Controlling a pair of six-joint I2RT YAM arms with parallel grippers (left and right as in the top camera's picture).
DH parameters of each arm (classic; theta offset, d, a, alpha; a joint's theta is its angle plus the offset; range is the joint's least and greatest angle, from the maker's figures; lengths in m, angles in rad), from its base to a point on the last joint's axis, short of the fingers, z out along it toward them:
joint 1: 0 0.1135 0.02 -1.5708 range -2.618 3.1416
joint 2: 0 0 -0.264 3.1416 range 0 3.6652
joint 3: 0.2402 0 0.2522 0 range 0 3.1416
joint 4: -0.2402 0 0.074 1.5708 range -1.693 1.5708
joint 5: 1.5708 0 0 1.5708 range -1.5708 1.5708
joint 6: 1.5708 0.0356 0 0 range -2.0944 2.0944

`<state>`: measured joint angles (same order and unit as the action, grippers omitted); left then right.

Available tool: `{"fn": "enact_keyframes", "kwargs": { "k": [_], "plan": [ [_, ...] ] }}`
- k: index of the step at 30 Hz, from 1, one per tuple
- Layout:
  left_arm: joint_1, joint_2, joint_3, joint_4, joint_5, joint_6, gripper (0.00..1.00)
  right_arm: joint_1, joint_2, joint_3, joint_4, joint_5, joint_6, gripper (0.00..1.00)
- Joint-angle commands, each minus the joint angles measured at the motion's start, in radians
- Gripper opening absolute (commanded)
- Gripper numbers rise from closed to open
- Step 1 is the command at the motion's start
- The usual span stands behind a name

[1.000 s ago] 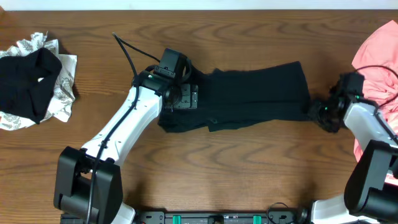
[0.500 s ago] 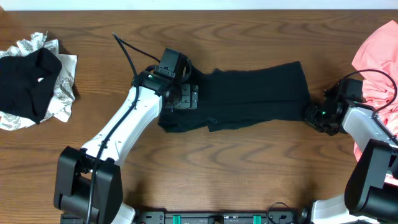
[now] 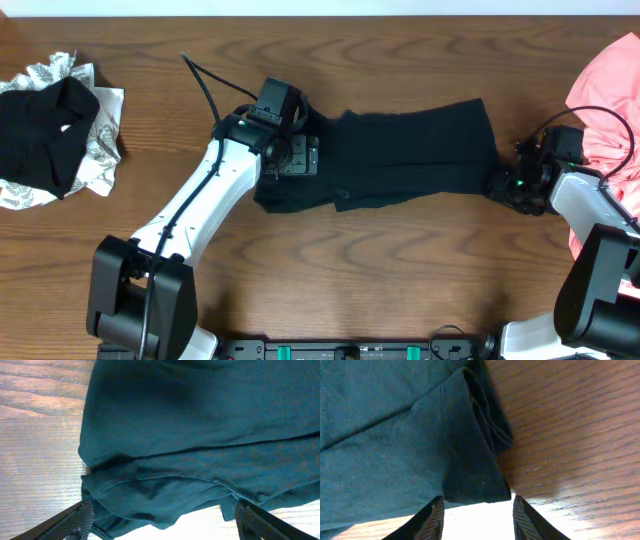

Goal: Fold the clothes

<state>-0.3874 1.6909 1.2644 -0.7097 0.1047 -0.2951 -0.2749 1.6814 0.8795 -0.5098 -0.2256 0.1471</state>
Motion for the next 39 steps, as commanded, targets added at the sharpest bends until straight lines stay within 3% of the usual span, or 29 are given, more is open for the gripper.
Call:
{"fn": "enact_keyframes", "kwargs": {
  "k": [1, 9, 19, 34, 37, 38, 39],
  "plan": [
    [0.001, 0.006, -0.002, -0.004, -0.001, -0.006, 0.91, -0.006, -0.019, 0.003, 0.007, 0.024, -0.057, 0.43],
    [0.001, 0.006, -0.002, -0.004, -0.001, -0.006, 0.91, -0.006, -0.018, 0.0, 0.036, 0.027, -0.112, 0.44],
    [0.001, 0.006, -0.002, -0.005, -0.001, -0.006, 0.91, -0.006, -0.012, -0.025, 0.072, 0.027, -0.111, 0.28],
    [0.001, 0.006, -0.002, -0.004, -0.002, -0.006, 0.91, -0.006, -0.01, -0.076, 0.132, 0.037, -0.095, 0.34],
    [0.001, 0.006, -0.002, -0.005, -0.001, -0.006, 0.91, -0.006, -0.01, -0.081, 0.14, 0.026, -0.095, 0.24],
    [0.001, 0.006, -0.002, -0.005, -0.001, -0.006, 0.91, -0.006, -0.011, -0.081, 0.14, 0.023, -0.095, 0.07],
    [0.001, 0.006, -0.002, -0.005, -0.001, -0.006, 0.91, -0.006, -0.011, -0.081, 0.14, 0.02, -0.095, 0.01]
  ]
}}
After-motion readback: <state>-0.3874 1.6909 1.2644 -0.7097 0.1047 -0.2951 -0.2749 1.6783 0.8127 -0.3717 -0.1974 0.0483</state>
